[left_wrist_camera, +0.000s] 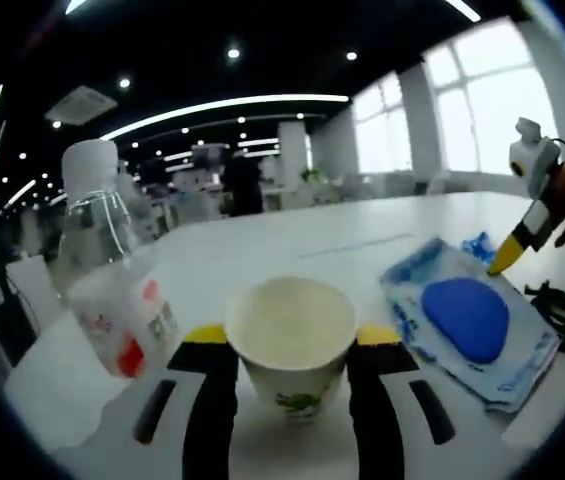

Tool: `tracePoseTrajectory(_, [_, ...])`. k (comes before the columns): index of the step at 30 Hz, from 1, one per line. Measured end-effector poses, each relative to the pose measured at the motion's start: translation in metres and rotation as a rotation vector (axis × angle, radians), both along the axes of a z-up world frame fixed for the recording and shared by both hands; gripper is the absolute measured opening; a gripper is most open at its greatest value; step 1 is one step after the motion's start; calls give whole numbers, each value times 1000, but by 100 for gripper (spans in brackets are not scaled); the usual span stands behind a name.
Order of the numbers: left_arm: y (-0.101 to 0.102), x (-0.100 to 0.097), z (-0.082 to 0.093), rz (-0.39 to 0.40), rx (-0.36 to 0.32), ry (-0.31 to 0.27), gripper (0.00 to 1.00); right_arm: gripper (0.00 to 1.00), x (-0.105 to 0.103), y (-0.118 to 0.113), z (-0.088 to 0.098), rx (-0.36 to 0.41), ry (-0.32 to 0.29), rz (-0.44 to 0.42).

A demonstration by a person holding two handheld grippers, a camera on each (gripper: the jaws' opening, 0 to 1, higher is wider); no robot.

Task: Arrange the tabletop items into an orderly group along one side of the table until the central work area is clear of visible clutter.

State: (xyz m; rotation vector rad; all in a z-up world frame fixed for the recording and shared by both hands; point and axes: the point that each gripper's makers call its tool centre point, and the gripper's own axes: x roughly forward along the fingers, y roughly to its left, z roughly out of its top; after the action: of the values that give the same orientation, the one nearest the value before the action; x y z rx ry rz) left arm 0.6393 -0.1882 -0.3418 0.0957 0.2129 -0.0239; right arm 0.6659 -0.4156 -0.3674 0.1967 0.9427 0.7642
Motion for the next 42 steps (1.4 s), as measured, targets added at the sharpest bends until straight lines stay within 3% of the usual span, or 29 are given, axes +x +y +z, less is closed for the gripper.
tracePoseTrajectory(12, [1,-5,-8,8,-16,48,46,1,-1,1,1,5,0,-3])
tracePoseTrajectory(16, [0,-7,-6,17,-35,45,53,1,-2,1,1,9,1,-5])
tracePoseTrajectory(24, [-2,-20,0,7,-26,64,54,1,-1,-4,-1,18,6,-19])
tracePoseTrajectory(36, [7,-49,22,63,-112,87,55,1,-2,-5,-3,35,14,-47])
tracePoseTrajectory(42, [-19,-65,47,-7,-125,73,55,1,-3,-5,-5,38,19,-61])
